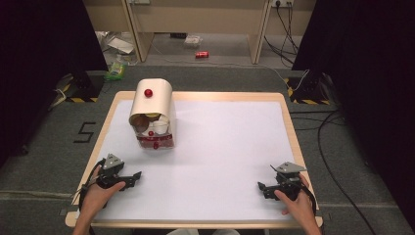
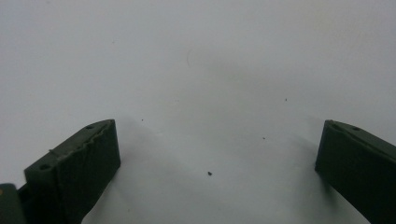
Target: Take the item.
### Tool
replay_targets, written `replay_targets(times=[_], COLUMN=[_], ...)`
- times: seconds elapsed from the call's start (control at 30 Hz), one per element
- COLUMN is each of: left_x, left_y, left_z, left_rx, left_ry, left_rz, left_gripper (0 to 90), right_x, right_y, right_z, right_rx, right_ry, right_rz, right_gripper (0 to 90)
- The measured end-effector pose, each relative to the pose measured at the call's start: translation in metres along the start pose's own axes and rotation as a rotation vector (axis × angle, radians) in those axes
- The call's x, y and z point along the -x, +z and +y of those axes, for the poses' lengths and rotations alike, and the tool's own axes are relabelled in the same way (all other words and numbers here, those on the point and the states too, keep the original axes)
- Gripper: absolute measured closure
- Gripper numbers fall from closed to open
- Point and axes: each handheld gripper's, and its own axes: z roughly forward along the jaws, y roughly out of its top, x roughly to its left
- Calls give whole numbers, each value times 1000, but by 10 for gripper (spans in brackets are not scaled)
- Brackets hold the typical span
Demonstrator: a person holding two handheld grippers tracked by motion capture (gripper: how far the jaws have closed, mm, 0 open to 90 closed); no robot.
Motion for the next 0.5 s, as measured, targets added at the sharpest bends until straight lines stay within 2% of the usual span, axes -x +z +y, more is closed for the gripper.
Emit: replay_targets(times=[0.13, 0.27, 0.5], left_x=[5, 10, 21], left_y=[-2, -5, -21], left_z=[3, 7, 23], left_rx=[11, 24, 90], left_ry=[28, 35, 73], left_rz=[6, -8, -32], left_gripper=[155, 156, 157], right_x=[0, 0, -1], right_y=[0, 0, 0], right_z=[0, 0, 0], right_rx=[0, 0, -1], right_ry=[0, 1, 6], right_rz=[0, -2, -1], right_gripper=[3, 4, 4])
